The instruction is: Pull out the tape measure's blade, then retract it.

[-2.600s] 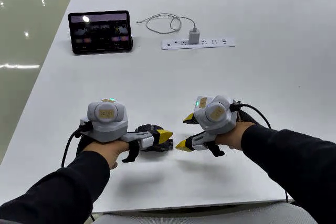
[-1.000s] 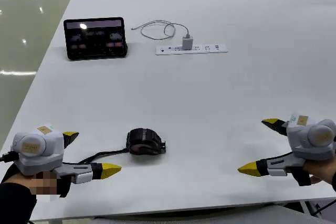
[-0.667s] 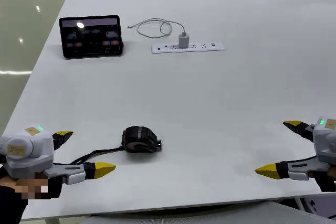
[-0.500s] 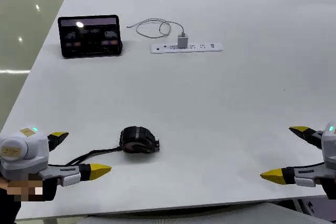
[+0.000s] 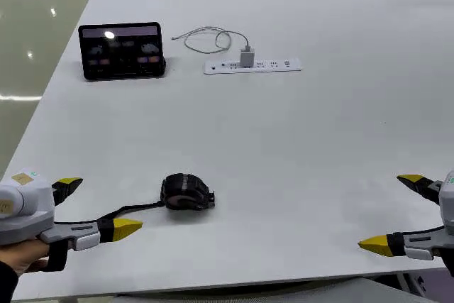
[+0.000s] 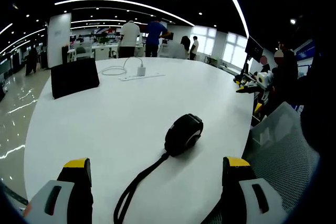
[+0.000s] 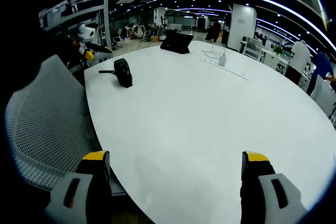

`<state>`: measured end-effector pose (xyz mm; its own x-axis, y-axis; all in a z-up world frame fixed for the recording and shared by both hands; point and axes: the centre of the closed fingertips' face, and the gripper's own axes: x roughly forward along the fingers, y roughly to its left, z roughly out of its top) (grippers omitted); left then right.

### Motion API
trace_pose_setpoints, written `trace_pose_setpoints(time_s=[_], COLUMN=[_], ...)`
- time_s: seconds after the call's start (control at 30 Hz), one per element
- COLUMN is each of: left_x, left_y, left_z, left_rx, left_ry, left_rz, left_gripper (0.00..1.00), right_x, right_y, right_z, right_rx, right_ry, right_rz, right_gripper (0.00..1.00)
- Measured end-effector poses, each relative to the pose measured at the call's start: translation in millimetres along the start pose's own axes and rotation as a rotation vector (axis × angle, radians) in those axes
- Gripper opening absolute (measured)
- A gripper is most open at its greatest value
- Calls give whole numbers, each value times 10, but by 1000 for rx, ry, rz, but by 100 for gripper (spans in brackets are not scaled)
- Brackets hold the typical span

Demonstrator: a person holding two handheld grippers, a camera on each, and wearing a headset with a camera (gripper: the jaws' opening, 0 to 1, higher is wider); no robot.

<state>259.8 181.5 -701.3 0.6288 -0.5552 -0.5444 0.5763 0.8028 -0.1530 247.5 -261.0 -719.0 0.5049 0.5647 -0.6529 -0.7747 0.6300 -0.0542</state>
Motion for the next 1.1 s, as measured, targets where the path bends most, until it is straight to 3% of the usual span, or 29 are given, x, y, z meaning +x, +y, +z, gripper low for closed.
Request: trace_pose_setpoints(time_s=[0.47,0.8,1.1], left_x=[17,61,43], left_y=[18,-3,8], left_z=[20,-62,-55], left_rx=[10,19,22], left_ry=[9,28,26], left_rz=[-6,-12,-16], left_gripper=[100,100,100], right_x=[-10,11,-8], right_y=[-20,-4,2], right_z=[13,5,-13], right_rx=[23,24,31], right_ry=[-10,-13,-12], right_rz=[0,-3,-4], right_gripper=[100,100,100])
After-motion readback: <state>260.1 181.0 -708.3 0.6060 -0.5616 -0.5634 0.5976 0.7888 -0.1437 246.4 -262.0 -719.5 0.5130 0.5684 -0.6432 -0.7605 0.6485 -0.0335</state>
